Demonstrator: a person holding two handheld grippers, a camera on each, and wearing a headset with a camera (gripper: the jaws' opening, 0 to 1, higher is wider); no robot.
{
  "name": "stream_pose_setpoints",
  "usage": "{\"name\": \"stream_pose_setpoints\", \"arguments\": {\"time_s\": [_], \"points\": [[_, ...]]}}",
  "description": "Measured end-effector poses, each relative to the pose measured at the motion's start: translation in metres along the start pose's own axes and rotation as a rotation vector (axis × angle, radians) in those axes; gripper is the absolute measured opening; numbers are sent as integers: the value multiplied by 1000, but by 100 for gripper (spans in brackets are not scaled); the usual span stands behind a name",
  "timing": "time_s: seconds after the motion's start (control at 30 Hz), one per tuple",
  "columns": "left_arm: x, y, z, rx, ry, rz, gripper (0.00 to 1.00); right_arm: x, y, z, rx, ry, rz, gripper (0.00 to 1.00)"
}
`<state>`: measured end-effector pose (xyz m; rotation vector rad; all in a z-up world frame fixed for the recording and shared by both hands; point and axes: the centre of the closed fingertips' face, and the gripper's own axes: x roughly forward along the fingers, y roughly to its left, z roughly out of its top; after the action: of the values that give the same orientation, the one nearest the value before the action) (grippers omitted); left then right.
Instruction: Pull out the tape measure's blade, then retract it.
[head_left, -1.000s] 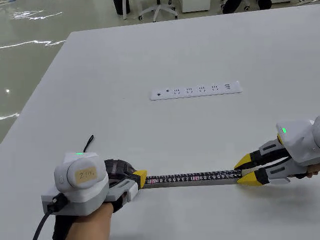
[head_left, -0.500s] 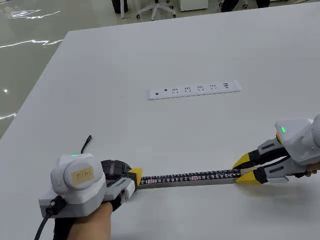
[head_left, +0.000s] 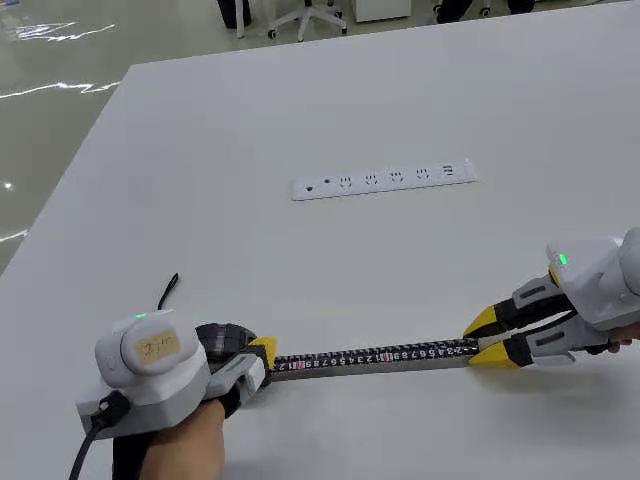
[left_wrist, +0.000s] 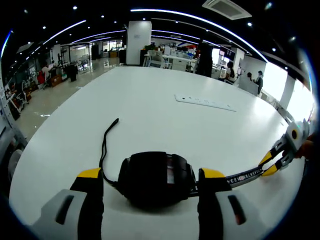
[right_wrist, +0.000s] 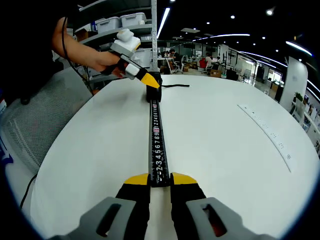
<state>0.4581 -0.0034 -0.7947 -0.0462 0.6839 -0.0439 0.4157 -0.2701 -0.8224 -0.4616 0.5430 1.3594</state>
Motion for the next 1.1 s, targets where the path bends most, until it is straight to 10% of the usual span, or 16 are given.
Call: {"name": "stream_pose_setpoints", "arguments": {"time_s": [1.1], "points": [[3, -5, -3, 66, 44, 65, 59, -1, -3, 0, -24, 19, -7, 15]]}}
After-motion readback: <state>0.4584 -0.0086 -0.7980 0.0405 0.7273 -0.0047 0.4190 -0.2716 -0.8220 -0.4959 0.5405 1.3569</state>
